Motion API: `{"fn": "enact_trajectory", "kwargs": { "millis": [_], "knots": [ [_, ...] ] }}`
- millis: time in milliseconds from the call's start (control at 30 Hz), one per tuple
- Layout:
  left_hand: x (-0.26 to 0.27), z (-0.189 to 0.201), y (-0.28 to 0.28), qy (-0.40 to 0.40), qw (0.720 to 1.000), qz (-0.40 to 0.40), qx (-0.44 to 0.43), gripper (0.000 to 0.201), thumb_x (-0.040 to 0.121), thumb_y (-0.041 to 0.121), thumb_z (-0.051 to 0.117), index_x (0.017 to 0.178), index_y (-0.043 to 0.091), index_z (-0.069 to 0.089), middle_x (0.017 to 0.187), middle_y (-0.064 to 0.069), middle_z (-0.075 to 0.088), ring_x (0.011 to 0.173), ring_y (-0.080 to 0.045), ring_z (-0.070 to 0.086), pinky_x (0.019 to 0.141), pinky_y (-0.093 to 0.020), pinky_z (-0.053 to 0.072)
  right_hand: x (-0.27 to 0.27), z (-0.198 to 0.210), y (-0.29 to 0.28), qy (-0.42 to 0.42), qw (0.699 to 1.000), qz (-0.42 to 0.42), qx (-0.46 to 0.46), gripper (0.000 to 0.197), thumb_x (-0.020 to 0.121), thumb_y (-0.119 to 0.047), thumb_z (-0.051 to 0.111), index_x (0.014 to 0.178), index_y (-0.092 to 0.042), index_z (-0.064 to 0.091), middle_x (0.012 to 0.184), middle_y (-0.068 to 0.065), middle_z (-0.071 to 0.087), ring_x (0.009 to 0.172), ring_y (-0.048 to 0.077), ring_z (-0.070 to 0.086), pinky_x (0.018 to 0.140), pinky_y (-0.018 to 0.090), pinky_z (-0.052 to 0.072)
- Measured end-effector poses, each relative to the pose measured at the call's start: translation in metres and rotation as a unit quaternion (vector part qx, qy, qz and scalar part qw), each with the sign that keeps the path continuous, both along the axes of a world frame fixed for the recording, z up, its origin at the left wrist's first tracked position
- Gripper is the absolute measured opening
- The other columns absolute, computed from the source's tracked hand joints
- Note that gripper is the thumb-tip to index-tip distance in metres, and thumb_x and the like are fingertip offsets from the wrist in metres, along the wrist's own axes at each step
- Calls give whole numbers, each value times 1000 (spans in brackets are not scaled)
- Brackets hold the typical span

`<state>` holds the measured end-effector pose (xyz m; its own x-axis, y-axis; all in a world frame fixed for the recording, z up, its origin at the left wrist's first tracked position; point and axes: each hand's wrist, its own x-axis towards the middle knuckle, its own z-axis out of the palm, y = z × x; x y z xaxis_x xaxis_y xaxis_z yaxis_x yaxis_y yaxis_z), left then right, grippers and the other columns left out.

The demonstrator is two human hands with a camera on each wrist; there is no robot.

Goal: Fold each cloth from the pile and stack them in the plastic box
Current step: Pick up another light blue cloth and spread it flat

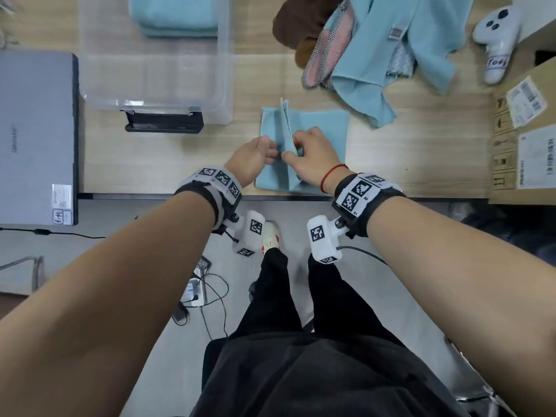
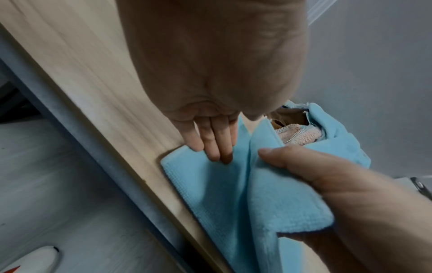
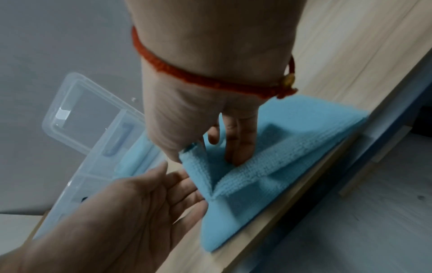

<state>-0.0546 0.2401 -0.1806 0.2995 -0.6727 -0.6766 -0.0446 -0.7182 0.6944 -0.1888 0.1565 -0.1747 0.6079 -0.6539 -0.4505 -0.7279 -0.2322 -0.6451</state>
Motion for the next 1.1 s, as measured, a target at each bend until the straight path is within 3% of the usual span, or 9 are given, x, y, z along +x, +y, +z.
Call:
{"fn": "enact_trajectory", "kwargs": {
  "millis": [100,267,400,433,500,600,767,933,1100],
  "knots": [
    [2,1,-3,33,998,41,20,52,104,42,19,124,9,55,115,-9,66,99,-18,62,93,-30,46,8,-3,4,6,1000,4,-13,20,88,-29,60,98,-12,58,103,2,40,84,20,48,79,25,39],
    [5,7,-6,70,995,70,28,54,103,49,18,114,12,55,108,-8,62,101,-19,59,99,-34,45,17,-4,4,-6,1000,4,-7,19,88,-31,61,98,-14,59,104,0,40,86,17,49,85,26,41],
    [13,2,-5,32,998,3,46,81,82,78,29,123,14,59,123,-7,63,112,-21,59,105,-44,43,17,-2,2,-2,999,11,32,18,91,-36,57,95,-19,62,107,1,44,88,13,49,82,23,35],
    [14,-1,-3,18,999,-21,45,80,81,76,39,124,10,56,122,-9,63,111,-23,60,102,-45,45,13,-1,1,-9,1000,8,28,19,92,-35,57,95,-18,63,107,2,46,87,13,49,82,24,35],
    [14,-4,0,12,999,-36,25,53,88,40,64,123,2,50,119,-14,64,107,-26,62,97,-47,49,3,0,-2,-27,1000,1,2,17,90,-31,58,94,-15,64,103,1,49,84,14,51,84,28,41],
    [13,-5,1,9,999,-30,9,49,83,2,69,124,-1,43,118,-17,63,103,-27,64,89,-38,54,-21,-1,-8,-25,999,12,-39,15,86,-27,60,96,-16,64,103,1,50,80,15,52,85,32,46],
    [8,-6,0,-149,987,-62,-1,50,76,11,75,118,7,47,97,-2,62,84,-19,61,78,-32,53,-72,-9,-11,66,991,93,-71,31,80,-24,67,109,-17,60,116,6,49,107,26,50,91,37,45],
    [4,-6,6,-240,969,-53,26,51,75,19,78,116,9,48,94,-1,57,84,-17,54,75,-28,45,-94,-6,-10,78,989,86,-96,37,76,-22,67,112,-20,58,120,3,46,112,25,44,90,40,46],
    [4,-4,5,-254,963,-62,63,49,79,16,73,120,11,47,101,-3,60,86,-17,54,72,-26,41,-91,-2,1,60,973,154,-160,61,70,-46,73,121,-20,54,130,4,45,119,26,41,96,40,42]
  ]
}}
